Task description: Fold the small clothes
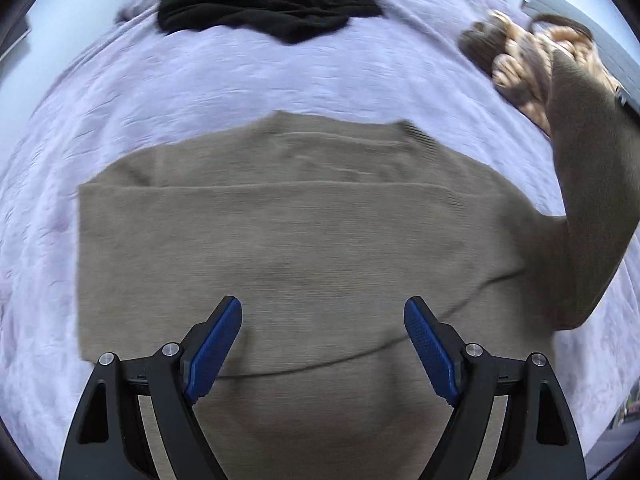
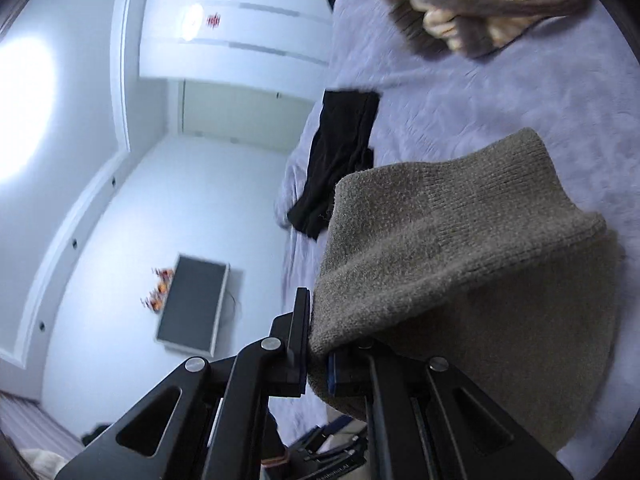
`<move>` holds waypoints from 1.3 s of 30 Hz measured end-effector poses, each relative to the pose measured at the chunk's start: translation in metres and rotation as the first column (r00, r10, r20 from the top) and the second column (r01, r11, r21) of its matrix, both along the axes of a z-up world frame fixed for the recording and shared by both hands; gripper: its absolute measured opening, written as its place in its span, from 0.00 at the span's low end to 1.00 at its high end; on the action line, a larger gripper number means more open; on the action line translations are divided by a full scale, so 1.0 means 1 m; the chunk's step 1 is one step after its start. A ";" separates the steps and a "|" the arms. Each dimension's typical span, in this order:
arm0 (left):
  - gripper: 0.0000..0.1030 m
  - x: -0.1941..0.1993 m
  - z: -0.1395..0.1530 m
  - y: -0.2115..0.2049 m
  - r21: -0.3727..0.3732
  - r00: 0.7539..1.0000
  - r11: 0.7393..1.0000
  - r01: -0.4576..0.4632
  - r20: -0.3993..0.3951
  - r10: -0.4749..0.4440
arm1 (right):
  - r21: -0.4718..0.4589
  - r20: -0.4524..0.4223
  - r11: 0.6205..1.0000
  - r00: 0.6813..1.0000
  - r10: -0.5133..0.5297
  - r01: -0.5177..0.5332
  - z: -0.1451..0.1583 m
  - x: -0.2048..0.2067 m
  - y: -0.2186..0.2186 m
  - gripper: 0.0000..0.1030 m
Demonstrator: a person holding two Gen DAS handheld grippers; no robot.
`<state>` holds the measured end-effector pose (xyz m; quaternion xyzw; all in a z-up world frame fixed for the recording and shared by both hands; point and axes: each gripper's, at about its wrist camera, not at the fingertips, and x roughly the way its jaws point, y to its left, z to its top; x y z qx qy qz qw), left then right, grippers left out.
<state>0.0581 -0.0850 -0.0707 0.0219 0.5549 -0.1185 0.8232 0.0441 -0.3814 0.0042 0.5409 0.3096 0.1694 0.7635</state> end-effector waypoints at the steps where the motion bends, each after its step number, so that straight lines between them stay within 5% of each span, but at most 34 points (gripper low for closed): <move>1: 0.82 0.002 -0.001 0.014 0.005 1.000 1.000 -0.023 -0.001 0.023 | -0.048 -0.011 0.997 0.998 0.067 -0.068 0.000 0.012 0.023 0.07; 5: 0.82 0.002 -0.007 0.058 0.017 0.996 0.996 -0.086 -0.010 0.086 | -0.203 -0.131 0.927 0.947 0.292 -0.314 -0.021 0.044 0.114 0.07; 11: 0.82 -0.005 -0.030 0.088 0.028 0.992 0.995 -0.098 -0.071 0.100 | -0.249 -0.404 0.855 0.851 0.335 -0.455 -0.090 0.059 0.169 0.15; 12: 0.82 -0.007 -0.031 0.089 0.027 0.994 0.996 -0.081 -0.064 0.083 | -0.255 -0.437 0.854 0.842 0.316 -0.453 -0.096 0.058 0.170 0.39; 14: 0.82 -0.009 -0.031 0.091 0.026 0.996 0.998 -0.063 -0.062 0.064 | -0.251 -0.460 0.877 0.848 0.265 -0.410 -0.102 0.049 0.166 0.69; 18: 0.82 -0.012 -0.024 0.104 -0.042 0.995 0.996 -0.077 -0.073 0.074 | -0.166 -0.432 0.969 0.897 0.094 -0.182 -0.101 0.039 0.132 0.64; 19: 0.82 -0.014 -0.022 0.109 -0.060 0.994 0.995 -0.080 -0.075 0.076 | -0.131 -0.438 0.984 0.897 0.051 -0.120 -0.102 0.038 0.122 0.57; 21: 0.82 -0.018 -0.018 0.117 -0.084 0.995 0.994 -0.076 -0.074 0.070 | -0.081 -0.461 0.996 0.887 -0.002 -0.040 -0.107 0.044 0.112 0.13; 24: 0.82 -0.027 -0.012 0.130 -0.128 0.996 0.990 -0.052 -0.073 0.043 | -0.148 -0.393 0.984 0.919 0.037 -0.103 -0.087 0.065 0.129 0.10; 27: 0.82 -0.040 -0.010 0.141 -0.167 0.996 0.985 -0.040 -0.088 0.026 | -0.279 -0.293 0.921 0.937 0.189 -0.273 -0.053 0.085 0.177 0.10; 29: 0.82 -0.046 -0.012 0.146 -0.178 0.994 0.983 -0.050 -0.105 0.031 | -0.406 -0.269 0.816 0.907 0.323 -0.411 -0.041 0.096 0.227 0.10; 35: 0.82 -0.064 -0.015 0.175 -0.196 0.985 0.973 -0.122 -0.141 0.095 | -0.539 -0.406 0.472 0.707 0.579 -0.697 -0.071 0.089 0.324 0.14; 37: 0.82 -0.064 -0.013 0.181 -0.207 0.984 0.969 -0.135 -0.140 0.107 | -0.549 -0.453 0.434 0.691 0.563 -0.714 -0.081 0.082 0.330 0.14; 39: 0.82 -0.063 -0.011 0.185 -0.217 0.984 0.966 -0.143 -0.139 0.114 | -0.505 -0.438 0.513 0.718 0.541 -0.694 -0.081 0.077 0.317 0.44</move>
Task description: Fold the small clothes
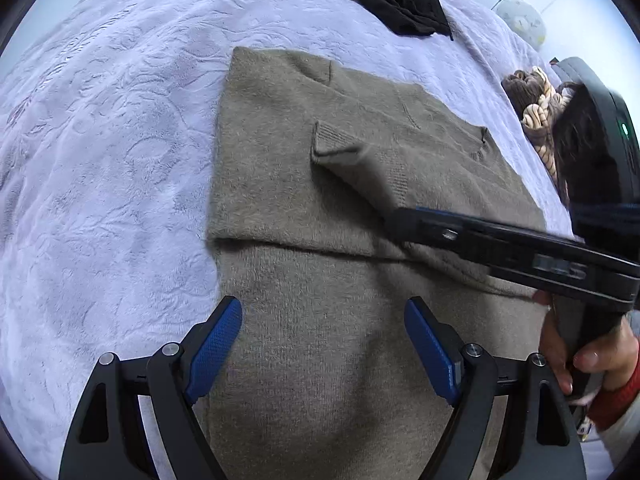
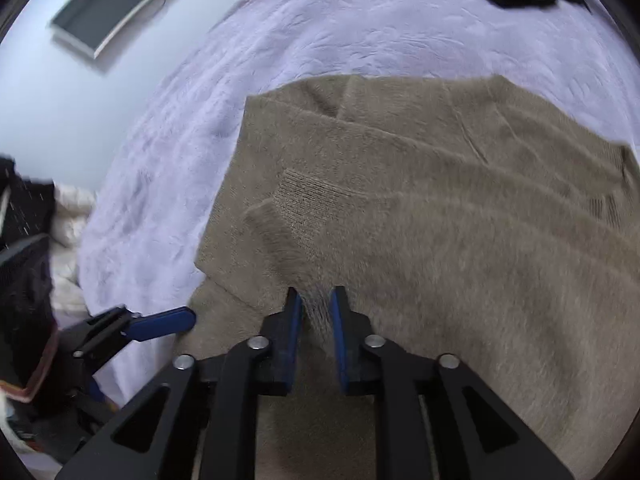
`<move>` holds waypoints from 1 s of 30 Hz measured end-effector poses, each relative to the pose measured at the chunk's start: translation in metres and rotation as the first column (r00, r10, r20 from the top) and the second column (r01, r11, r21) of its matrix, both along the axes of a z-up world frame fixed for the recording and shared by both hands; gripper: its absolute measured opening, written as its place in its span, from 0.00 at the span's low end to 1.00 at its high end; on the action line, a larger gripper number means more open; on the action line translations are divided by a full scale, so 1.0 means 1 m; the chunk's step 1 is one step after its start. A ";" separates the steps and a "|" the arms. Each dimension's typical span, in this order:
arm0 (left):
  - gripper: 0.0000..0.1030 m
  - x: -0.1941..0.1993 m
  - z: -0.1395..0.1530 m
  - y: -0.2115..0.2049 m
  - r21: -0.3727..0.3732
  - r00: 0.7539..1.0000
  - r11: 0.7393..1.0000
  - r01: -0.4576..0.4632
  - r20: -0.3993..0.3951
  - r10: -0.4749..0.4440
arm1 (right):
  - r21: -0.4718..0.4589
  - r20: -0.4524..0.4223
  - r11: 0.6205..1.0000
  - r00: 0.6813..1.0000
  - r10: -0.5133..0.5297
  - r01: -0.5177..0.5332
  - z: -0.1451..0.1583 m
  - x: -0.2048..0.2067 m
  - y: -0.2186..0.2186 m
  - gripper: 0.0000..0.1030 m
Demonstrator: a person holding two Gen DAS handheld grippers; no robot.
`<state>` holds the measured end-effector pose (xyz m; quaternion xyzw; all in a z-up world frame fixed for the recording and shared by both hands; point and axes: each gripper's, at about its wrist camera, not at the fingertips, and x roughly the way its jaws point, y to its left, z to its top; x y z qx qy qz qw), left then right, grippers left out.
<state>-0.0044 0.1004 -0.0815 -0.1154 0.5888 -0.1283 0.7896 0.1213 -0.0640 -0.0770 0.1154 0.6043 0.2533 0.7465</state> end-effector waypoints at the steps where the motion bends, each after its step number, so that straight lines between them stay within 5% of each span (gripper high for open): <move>1: 0.82 0.002 0.001 0.000 -0.004 1.000 1.000 -0.003 0.000 0.003 | 0.037 -0.021 0.998 0.999 -0.050 0.051 0.001 -0.003 -0.011 0.53; 10: 0.82 0.054 -0.004 -0.008 -0.090 0.999 0.995 -0.042 -0.032 0.039 | 0.159 -0.137 0.905 0.917 -0.376 0.395 0.009 -0.067 -0.117 0.59; 17: 0.82 0.069 0.001 -0.020 -0.140 0.998 0.989 -0.048 -0.043 0.042 | 0.160 -0.205 0.798 0.810 -0.549 0.581 -0.004 -0.121 -0.191 0.59; 22: 0.82 0.061 0.023 -0.018 -0.098 0.999 0.994 -0.049 0.007 0.050 | 0.168 -0.252 0.719 0.734 -0.630 0.675 -0.011 -0.147 -0.229 0.59; 25: 0.82 0.062 0.031 -0.021 -0.076 0.998 0.997 -0.030 0.055 0.034 | 0.169 -0.259 0.703 0.719 -0.645 0.691 -0.013 -0.154 -0.239 0.59; 30: 0.77 0.084 -0.008 -0.039 -0.052 0.997 0.999 0.005 -0.075 -0.009 | 0.174 -0.277 0.695 0.711 -0.646 0.698 -0.020 -0.152 -0.243 0.59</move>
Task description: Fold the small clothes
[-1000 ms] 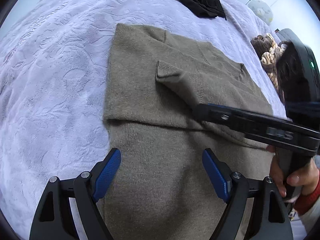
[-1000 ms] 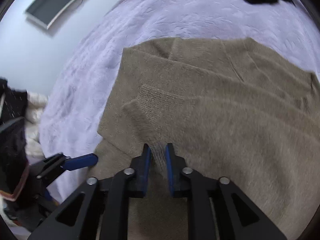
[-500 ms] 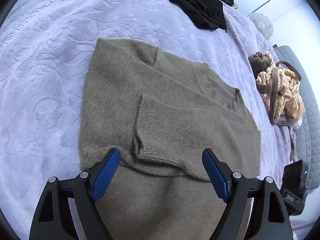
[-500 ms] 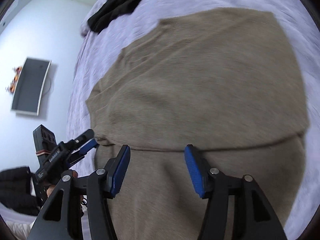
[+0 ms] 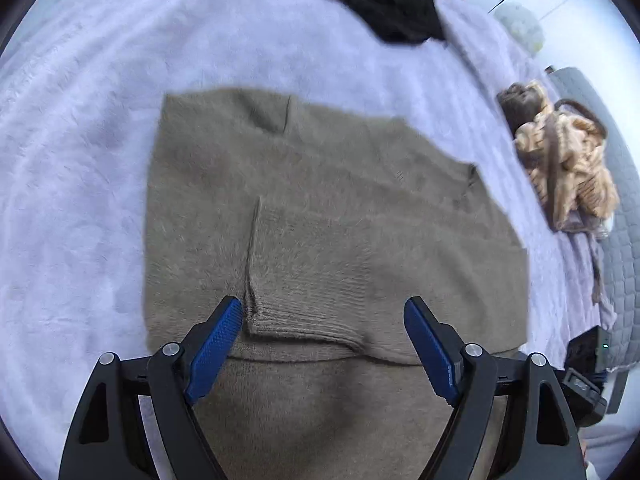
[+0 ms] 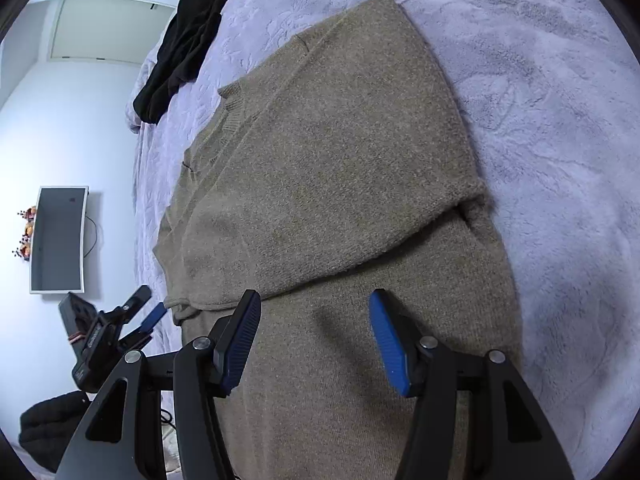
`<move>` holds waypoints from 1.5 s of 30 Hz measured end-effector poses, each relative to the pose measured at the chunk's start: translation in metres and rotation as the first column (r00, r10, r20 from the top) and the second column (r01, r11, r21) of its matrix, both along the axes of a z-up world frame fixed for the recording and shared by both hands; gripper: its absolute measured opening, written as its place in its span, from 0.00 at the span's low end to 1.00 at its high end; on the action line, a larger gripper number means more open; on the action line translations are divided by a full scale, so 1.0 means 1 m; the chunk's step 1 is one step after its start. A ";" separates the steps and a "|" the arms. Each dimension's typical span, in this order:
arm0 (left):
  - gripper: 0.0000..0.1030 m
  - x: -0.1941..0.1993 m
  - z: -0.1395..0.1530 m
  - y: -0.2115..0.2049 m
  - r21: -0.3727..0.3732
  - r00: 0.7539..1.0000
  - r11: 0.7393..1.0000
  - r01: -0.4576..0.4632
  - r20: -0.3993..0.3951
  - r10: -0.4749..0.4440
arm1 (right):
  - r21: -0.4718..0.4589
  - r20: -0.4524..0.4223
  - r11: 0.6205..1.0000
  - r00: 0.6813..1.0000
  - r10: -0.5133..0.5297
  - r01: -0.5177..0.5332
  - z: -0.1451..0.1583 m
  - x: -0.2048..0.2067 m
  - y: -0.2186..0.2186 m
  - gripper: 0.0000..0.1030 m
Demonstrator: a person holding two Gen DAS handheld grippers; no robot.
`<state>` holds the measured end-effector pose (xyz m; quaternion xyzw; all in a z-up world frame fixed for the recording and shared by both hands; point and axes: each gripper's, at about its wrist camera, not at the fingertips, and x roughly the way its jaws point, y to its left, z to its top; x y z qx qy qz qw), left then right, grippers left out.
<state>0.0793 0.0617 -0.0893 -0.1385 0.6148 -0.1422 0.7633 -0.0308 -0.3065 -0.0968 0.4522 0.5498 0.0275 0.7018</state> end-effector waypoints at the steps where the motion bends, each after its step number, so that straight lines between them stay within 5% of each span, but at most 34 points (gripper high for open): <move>1: 0.66 0.002 -0.007 -0.001 0.009 1.000 1.000 -0.009 -0.022 0.009 | 0.003 0.000 1.000 1.000 -0.004 0.004 -0.001 0.002 0.001 0.59; 3: 0.52 0.002 -0.010 0.001 0.009 0.999 0.999 -0.031 -0.030 0.031 | 0.020 -0.004 0.999 1.000 -0.029 0.029 -0.004 0.000 -0.004 0.59; 5: 0.17 0.003 -0.010 0.004 -0.039 0.999 0.998 -0.043 -0.035 0.042 | 0.049 -0.003 0.996 0.997 -0.077 0.077 -0.007 -0.005 -0.013 0.59; 10: 0.15 0.003 -0.006 0.003 -0.061 0.999 0.998 -0.032 -0.002 0.032 | 0.108 -0.005 0.963 0.969 -0.247 0.247 -0.015 -0.017 -0.042 0.59; 11: 0.08 0.002 -0.005 0.001 -0.061 0.999 0.998 -0.032 0.004 0.032 | 0.124 -0.009 0.947 0.955 -0.296 0.295 -0.017 -0.018 -0.049 0.55; 13: 0.08 0.000 -0.004 0.000 -0.053 1.000 0.998 -0.025 0.012 0.026 | 0.138 -0.017 0.918 0.927 -0.374 0.373 -0.020 -0.021 -0.063 0.13; 14: 0.08 -0.002 -0.003 -0.001 -0.050 1.000 0.999 -0.021 0.015 0.021 | 0.131 -0.023 0.913 0.922 -0.386 0.385 -0.019 -0.020 -0.067 0.07; 16: 0.08 -0.005 -0.003 -0.002 -0.026 1.000 1.000 -0.003 0.027 0.003 | 0.120 0.023 0.927 0.932 -0.361 0.356 -0.007 -0.016 -0.072 0.06; 20: 0.08 -0.008 -0.012 0.004 -0.005 1.000 1.000 0.001 0.024 -0.001 | -0.047 0.117 0.990 0.985 -0.127 0.133 0.030 -0.003 -0.055 0.07; 23: 0.08 -0.005 -0.015 0.008 -0.033 1.000 0.999 -0.026 0.008 0.026 | -0.092 0.026 0.995 0.999 -0.025 0.027 0.014 0.002 -0.048 0.11; 27: 0.08 -0.004 -0.011 0.001 -0.004 1.000 1.000 0.003 0.028 -0.003 | 0.084 -0.001 0.981 0.985 -0.174 0.173 -0.009 -0.023 -0.069 0.22; 31: 0.08 -0.002 -0.012 0.003 -0.008 1.000 1.000 -0.014 0.017 0.014 | 0.286 -0.030 0.875 0.916 -0.399 0.391 -0.035 -0.041 -0.087 0.28; 35: 0.08 -0.004 -0.014 -0.001 0.020 1.000 1.000 0.004 0.025 -0.004 | 0.170 0.052 0.919 0.928 -0.368 0.355 -0.013 -0.029 -0.087 0.21; 39: 0.08 -0.006 -0.018 0.001 0.019 1.000 1.000 -0.001 0.022 0.000 | 0.062 0.004 0.964 0.965 -0.261 0.260 -0.023 -0.023 -0.082 0.12; 45: 0.08 -0.015 -0.003 0.007 0.071 0.999 0.997 -0.008 0.051 0.004 | 0.066 -0.024 0.970 0.972 -0.234 0.235 -0.022 -0.039 -0.086 0.23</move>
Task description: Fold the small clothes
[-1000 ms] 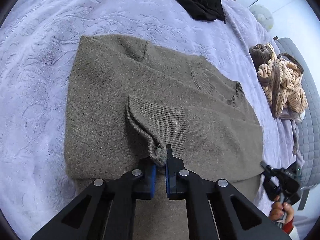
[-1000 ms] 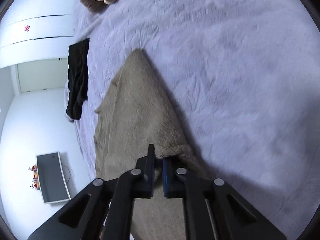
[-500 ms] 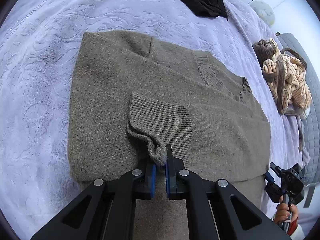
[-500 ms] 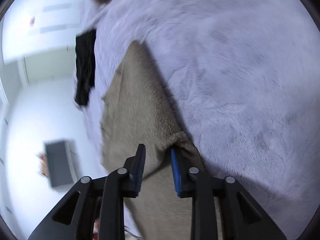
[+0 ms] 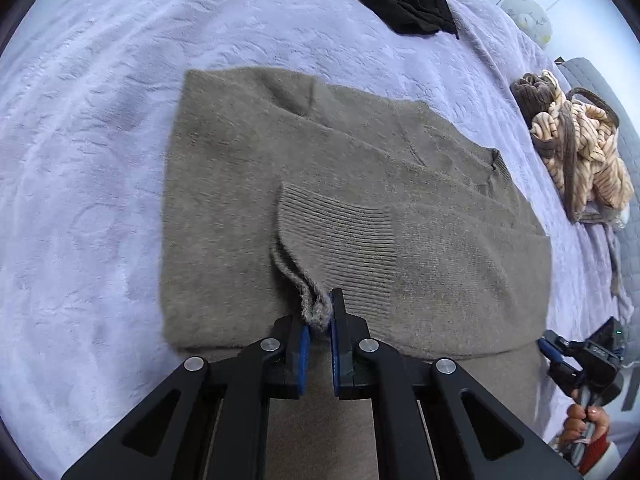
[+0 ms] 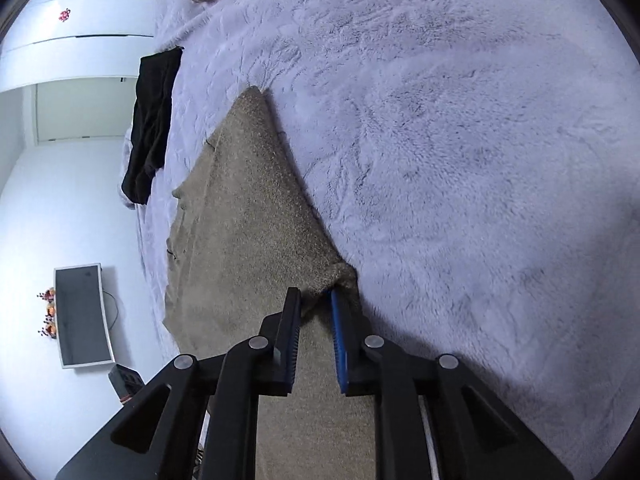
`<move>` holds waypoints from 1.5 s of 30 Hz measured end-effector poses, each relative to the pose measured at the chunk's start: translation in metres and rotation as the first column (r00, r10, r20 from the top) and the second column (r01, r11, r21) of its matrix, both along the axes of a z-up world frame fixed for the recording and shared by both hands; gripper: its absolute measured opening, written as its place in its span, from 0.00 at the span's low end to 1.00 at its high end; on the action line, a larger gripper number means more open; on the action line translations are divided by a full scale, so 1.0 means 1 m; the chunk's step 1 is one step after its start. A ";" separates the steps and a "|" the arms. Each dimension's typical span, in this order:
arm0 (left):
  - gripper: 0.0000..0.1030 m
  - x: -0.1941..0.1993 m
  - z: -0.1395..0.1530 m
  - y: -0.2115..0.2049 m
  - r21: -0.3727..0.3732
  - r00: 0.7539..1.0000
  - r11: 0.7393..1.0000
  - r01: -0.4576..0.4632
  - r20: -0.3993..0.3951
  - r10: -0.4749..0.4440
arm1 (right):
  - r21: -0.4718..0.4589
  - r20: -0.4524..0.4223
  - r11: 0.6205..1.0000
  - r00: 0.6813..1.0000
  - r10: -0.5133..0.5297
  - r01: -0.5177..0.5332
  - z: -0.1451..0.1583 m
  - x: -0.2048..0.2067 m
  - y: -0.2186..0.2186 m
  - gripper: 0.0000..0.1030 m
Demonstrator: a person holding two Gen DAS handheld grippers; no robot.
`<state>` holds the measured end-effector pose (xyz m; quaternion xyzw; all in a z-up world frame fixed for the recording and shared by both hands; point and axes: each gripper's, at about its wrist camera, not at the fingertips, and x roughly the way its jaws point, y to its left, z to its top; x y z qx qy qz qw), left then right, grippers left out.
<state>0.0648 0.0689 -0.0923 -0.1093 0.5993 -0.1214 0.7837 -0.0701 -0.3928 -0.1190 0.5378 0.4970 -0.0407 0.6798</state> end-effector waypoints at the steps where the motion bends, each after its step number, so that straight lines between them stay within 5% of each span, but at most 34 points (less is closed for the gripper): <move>1: 0.14 -0.002 0.003 0.002 0.015 1.000 1.000 -0.007 -0.002 0.007 | -0.006 -0.004 1.000 1.000 0.015 -0.015 0.003 -0.002 0.000 0.25; 4: 0.63 -0.007 0.014 0.012 0.065 0.999 0.997 -0.050 0.017 0.049 | -0.037 -0.011 0.999 0.999 0.039 -0.039 0.016 -0.004 0.001 0.48; 5: 0.64 -0.008 0.018 0.014 0.071 0.998 0.996 -0.056 0.032 0.053 | -0.057 -0.014 0.997 0.999 0.043 -0.043 0.020 -0.007 0.001 0.51; 12: 0.64 -0.007 0.010 0.044 0.092 0.994 0.990 -0.104 -0.013 0.105 | -0.126 0.006 0.989 0.996 0.085 -0.083 0.048 -0.003 0.020 0.51; 15: 0.64 -0.006 -0.001 0.061 0.038 0.988 0.989 -0.143 -0.054 0.144 | -0.107 0.042 0.982 0.986 0.162 -0.157 0.057 0.009 0.044 0.51; 19: 0.64 -0.003 -0.018 0.070 -0.062 0.984 0.987 -0.148 -0.104 0.141 | 0.042 0.109 0.967 0.964 0.244 -0.250 0.051 0.031 0.091 0.51; 24: 0.64 0.004 -0.024 0.068 -0.131 0.989 0.984 -0.121 -0.106 0.107 | 0.265 0.173 0.905 0.940 0.294 -0.332 0.020 0.070 0.180 0.51; 27: 0.52 0.006 -0.025 0.067 -0.142 0.991 0.984 -0.107 -0.094 0.095 | 0.345 0.183 0.877 0.940 0.286 -0.334 -0.002 0.093 0.226 0.51; 29: 0.31 0.007 -0.024 0.069 -0.152 0.992 0.983 -0.106 -0.083 0.094 | 0.399 0.158 0.868 0.955 0.253 -0.296 -0.020 0.105 0.248 0.51; 31: 0.29 0.007 -0.025 0.076 -0.177 0.991 0.978 -0.112 -0.091 0.097 | 0.422 0.129 0.872 0.968 0.214 -0.249 -0.032 0.112 0.258 0.51; 32: 0.27 0.008 -0.025 0.077 -0.187 0.991 0.976 -0.113 -0.091 0.098 | 0.434 0.118 0.873 0.975 0.189 -0.222 -0.037 0.115 0.260 0.43; 33: 0.27 0.008 -0.023 0.079 -0.191 0.992 0.976 -0.108 -0.085 0.093 | 0.443 0.105 0.873 0.979 0.173 -0.202 -0.040 0.117 0.261 0.24; 34: 0.27 0.007 -0.020 0.079 -0.185 0.994 0.978 -0.097 -0.072 0.085 | 0.447 0.090 0.875 0.982 0.166 -0.189 -0.042 0.119 0.261 0.15; 39: 0.24 0.001 -0.019 0.084 -0.136 0.999 0.990 -0.049 -0.026 0.046 | 0.395 0.130 0.890 0.973 0.191 -0.228 -0.026 0.120 0.266 0.14; 45: 0.24 -0.005 -0.022 0.088 -0.095 0.996 0.992 -0.078 -0.039 0.075 | 0.311 0.043 0.911 0.962 0.271 -0.271 -0.038 0.119 0.277 0.13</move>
